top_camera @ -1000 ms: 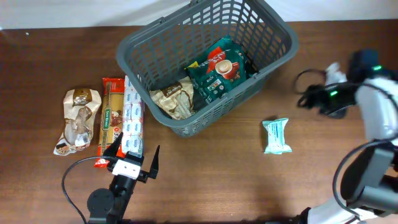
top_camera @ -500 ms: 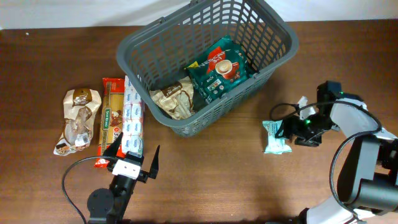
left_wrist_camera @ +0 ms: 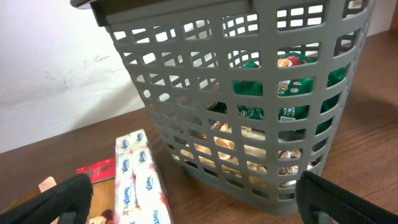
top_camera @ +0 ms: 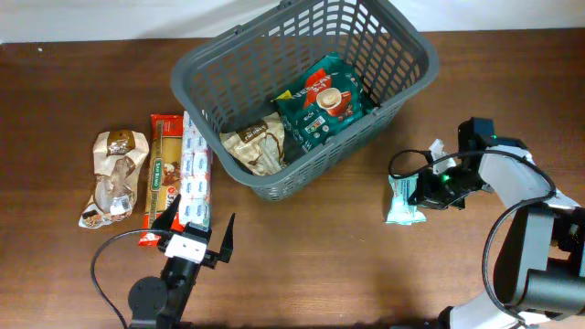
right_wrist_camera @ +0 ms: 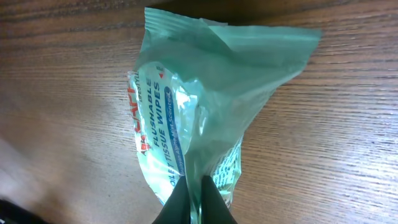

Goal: Pack container
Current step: 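Move the right gripper to the mint-green wipes pack and grasp it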

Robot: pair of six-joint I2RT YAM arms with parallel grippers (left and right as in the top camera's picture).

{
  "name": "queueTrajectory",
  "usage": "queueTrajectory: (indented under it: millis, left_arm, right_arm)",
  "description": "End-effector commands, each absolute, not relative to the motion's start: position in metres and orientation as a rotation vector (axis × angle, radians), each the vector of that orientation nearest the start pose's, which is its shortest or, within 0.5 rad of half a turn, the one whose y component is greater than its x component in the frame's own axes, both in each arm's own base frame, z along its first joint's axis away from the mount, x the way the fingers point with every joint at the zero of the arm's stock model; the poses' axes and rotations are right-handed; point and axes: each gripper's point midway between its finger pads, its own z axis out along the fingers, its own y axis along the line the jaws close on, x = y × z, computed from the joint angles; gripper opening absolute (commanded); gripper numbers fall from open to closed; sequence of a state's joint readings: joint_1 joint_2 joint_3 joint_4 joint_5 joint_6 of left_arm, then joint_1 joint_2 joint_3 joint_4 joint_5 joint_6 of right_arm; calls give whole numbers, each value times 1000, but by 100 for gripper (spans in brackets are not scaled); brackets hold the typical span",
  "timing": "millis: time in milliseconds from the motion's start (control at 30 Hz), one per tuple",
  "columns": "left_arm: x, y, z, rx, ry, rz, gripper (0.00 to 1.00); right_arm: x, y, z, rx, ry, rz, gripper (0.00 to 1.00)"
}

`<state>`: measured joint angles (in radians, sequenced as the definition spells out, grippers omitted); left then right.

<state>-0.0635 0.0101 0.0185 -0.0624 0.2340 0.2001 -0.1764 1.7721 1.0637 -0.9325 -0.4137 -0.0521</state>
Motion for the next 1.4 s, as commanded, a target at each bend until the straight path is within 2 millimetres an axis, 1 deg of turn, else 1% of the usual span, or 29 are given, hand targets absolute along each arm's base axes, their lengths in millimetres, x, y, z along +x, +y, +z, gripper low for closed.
queueTrajectory:
  millis: [0,67,100,133,200,267,333,367,467,533,600,633,667,700,767,800,833,867,900,933,1000,1033,1067,1100,1133,1267,1367]
  left_arm:
    - [239,-55,162,384,1580,-86,99]
    - [239,-55,162,384,1580,-86,99]
    - [239,-55,162,384,1580,-86,99]
    - [239,-55,162,384,1580,-86,99]
    - [239,-55,162,384,1580,-86,99]
    - [239,-55,162,384,1580,-86,99]
    - [239,-55,162,384,1580,-86,99]
    - [239,-55,162,384,1580,-86,99]
    - [239,-55,162,384,1580,-86,99]
    - [239,-55,162,384,1580,-86,99]
    - [239,-55,162,384,1580,-86,99]
    - [239,-55,162,384,1580,-86,99]
    - [239,-55,162,384,1580,-86,99]
    - [239,-55,162,384,1580,-86,99]
    - [239,-55,162,384,1580,-86,99]
    - [239,-55,162,384,1580,-86,99]
    - [239,-55,162,384,1580,-86,99]
    - [239,-55,162,384,1580,-86,99]
    - [239,-55,162,384,1580,-86,99]
    - [239,-55,162,384,1580,-86,99]
    - [239,-55,162,384,1580,-86,99]
    - [239,-55,162,384,1580,-86,99]
    - [239,-55,162,384,1580,-86,99]
    - [239,-55,162,384,1580,-86,99]
    - [239,-55,162,384,1580,-86,99]
    - [239,-55,162,384,1580,-86,99]
    - [239,-55,162,384,1580,-86,99]
  right_arm:
    - [297,17,31,211,3070,628,4]
    - [305,15,41,200,3041,617,4]
    - [315,12,58,192,3002,601,4]
    - [321,8,68,193,2976,590,4]
    - [337,-3,100,199,2894,558,4]
    - [351,-19,137,219,2806,517,4]
    - [361,-36,172,261,2727,479,4]
    - [366,-47,195,286,2674,452,4]
    - [373,-67,248,298,2559,390,4]
    - [375,-71,278,282,2500,360,4]
    - [376,-71,295,266,2470,343,4]
    - [376,-70,297,261,2470,333,4]
    - [375,-68,295,258,2478,333,4]
    - [374,-68,288,262,2502,332,4]
    - [370,-66,267,279,2567,325,4]
    - [368,-65,251,287,2608,330,4]
    - [365,-62,237,294,2643,347,6]
    - [363,-59,218,301,2680,363,12]
    - [359,-56,203,307,2709,377,23]
    - [355,-51,183,308,2739,408,30]
    - [346,-36,151,297,2784,478,42]
    - [343,-28,138,285,2797,511,47]
    - [336,-12,108,248,2822,547,58]
    - [334,-8,99,253,2826,553,63]
    - [333,-5,91,266,2829,558,66]
    - [323,2,63,268,2842,566,69]
    - [312,4,43,279,2867,570,69]
